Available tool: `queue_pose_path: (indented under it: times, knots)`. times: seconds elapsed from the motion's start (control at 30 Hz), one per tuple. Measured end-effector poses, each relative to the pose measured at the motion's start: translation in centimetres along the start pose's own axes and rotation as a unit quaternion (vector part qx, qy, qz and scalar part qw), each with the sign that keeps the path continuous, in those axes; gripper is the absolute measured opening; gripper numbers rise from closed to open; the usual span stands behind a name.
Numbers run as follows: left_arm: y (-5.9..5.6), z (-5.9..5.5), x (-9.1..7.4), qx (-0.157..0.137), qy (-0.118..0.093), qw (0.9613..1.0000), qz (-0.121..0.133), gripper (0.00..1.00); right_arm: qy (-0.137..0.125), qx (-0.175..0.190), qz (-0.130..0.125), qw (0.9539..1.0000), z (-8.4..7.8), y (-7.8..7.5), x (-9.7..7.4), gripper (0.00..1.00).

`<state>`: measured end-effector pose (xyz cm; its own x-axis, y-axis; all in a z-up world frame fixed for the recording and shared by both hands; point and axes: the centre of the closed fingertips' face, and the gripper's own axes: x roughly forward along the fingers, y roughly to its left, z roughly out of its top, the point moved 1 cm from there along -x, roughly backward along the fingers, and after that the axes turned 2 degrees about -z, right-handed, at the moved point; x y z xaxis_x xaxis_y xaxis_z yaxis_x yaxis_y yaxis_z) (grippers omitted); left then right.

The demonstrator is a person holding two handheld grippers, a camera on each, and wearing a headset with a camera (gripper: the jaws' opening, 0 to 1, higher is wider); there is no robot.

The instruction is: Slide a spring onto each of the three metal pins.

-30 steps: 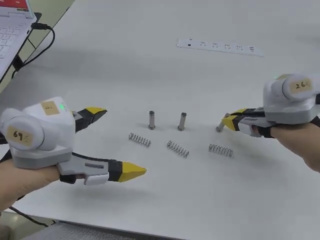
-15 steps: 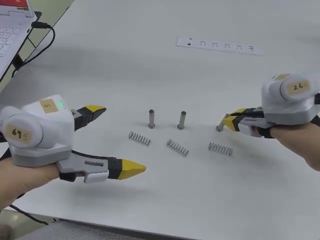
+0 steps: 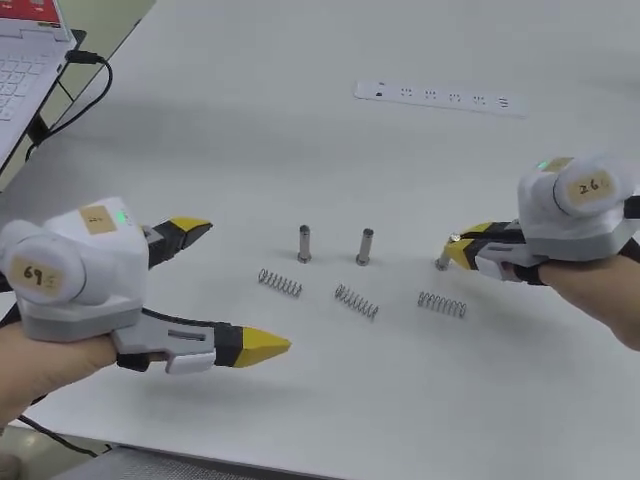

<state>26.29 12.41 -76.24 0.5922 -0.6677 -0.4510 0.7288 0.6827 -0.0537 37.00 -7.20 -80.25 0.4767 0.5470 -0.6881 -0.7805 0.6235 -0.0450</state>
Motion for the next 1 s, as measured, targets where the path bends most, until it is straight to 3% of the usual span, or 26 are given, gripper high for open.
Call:
queue_pose_path:
  times: [0.6,1.0]
  knots:
    - [0.06,0.05,0.00,0.001,0.003,1.0000,-0.003,0.96,0.004,0.015,0.007,0.9999,-0.10,-0.05,0.20,0.11]
    - [0.15,0.24,0.18,0.000,-0.002,1.0000,-0.004,0.97,-0.011,0.031,0.003,0.9994,0.11,-0.40,-0.28,0.31]
